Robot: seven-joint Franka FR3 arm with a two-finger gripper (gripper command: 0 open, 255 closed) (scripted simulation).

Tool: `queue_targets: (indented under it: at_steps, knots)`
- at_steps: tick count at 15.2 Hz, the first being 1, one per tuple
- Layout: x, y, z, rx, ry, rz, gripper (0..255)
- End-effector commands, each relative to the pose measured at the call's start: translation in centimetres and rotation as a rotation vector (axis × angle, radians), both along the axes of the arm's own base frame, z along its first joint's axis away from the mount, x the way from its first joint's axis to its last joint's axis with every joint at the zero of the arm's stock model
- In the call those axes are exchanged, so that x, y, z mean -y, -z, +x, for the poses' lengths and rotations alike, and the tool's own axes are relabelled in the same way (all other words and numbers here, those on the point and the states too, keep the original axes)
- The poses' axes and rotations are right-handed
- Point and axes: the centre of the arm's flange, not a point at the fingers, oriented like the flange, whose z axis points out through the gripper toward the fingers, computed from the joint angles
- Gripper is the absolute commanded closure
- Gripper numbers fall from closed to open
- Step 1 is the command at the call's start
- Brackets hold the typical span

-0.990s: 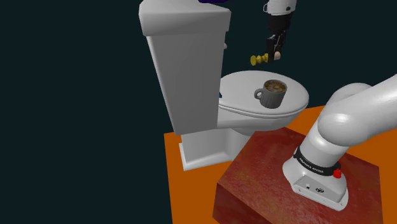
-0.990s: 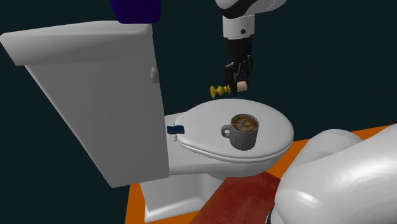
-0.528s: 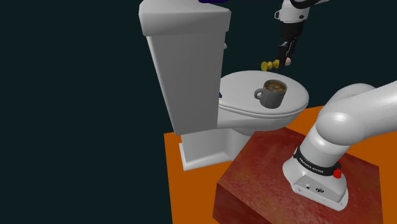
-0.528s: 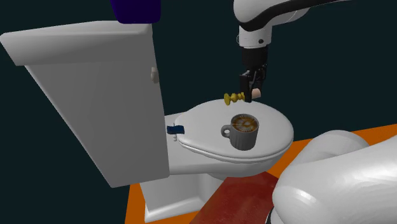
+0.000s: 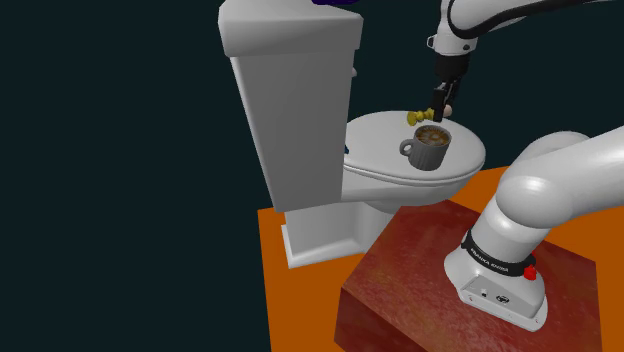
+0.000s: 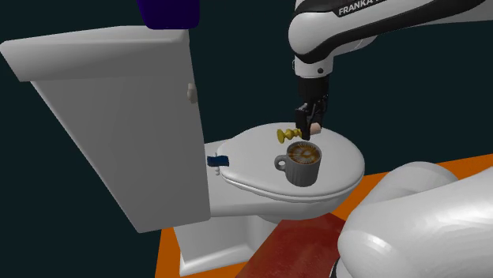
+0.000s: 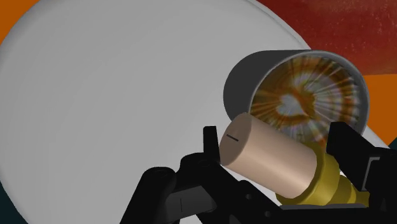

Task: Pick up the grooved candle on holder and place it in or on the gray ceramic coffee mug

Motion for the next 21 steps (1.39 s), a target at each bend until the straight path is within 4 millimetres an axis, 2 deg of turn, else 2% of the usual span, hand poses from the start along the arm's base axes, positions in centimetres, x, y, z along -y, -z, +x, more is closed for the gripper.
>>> queue_targets:
  at_steps: [1,9,10,15,19,21]
  knots:
    - [0.0,1.2,-0.1,0.0,0.0,0.0,255]
    - [0.0,1.3,-0.1,0.0,0.0,0.0,255]
    - [0.0,1.3,-0.1,0.0,0.0,0.0,0]
    - [0.0,1.3,-0.1,0.0,0.0,0.0,0]
    - [-0.3,-3.7,0.5,0.0,0.0,0.0,0]
    - [-0.3,-3.7,0.5,0.0,0.0,0.0,0]
